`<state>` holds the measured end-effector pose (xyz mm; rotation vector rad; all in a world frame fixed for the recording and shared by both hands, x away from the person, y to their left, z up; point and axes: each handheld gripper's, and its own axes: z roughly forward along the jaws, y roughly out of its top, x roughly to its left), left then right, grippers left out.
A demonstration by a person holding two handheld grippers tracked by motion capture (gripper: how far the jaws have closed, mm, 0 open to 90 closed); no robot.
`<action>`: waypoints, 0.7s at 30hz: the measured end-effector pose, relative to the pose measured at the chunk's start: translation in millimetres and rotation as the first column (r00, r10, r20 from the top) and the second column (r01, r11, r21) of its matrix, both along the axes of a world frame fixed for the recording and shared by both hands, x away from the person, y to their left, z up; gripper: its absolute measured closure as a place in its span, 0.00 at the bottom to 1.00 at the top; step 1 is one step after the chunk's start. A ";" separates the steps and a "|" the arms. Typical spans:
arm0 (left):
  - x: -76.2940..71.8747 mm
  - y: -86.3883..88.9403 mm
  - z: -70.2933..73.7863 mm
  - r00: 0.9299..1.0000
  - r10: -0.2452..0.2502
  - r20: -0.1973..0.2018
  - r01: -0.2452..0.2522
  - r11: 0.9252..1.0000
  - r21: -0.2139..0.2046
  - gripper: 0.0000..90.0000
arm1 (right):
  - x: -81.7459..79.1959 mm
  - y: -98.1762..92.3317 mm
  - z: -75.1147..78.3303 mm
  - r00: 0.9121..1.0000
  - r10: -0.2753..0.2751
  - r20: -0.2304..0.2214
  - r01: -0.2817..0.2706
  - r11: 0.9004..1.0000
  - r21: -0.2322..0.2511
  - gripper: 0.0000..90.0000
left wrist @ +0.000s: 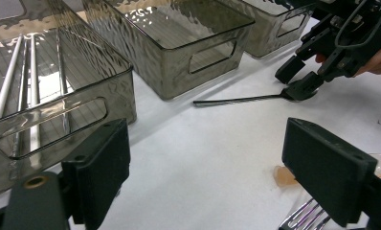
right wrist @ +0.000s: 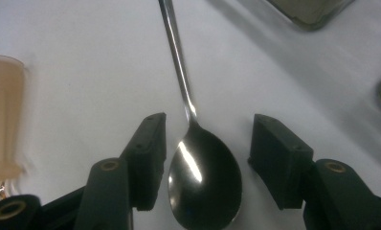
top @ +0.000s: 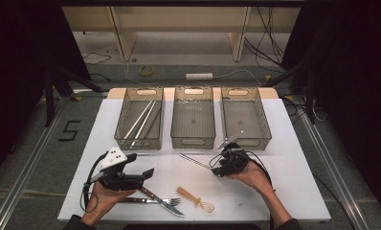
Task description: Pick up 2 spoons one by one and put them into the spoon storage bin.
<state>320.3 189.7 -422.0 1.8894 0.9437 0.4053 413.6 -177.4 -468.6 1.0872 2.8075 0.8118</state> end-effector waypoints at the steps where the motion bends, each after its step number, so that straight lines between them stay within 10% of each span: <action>1: -0.3 -0.9 -0.3 1.000 0.001 -0.001 -0.001 1.000 0.000 0.18 | -0.3 1.0 -0.4 1.000 0.000 0.003 0.000 1.000 -0.006 0.53; 21: -3.2 -2.8 0.2 1.000 -0.009 0.009 0.009 1.000 0.017 0.18 | -16.2 16.4 2.6 0.998 0.046 0.046 -0.039 0.989 -0.141 0.64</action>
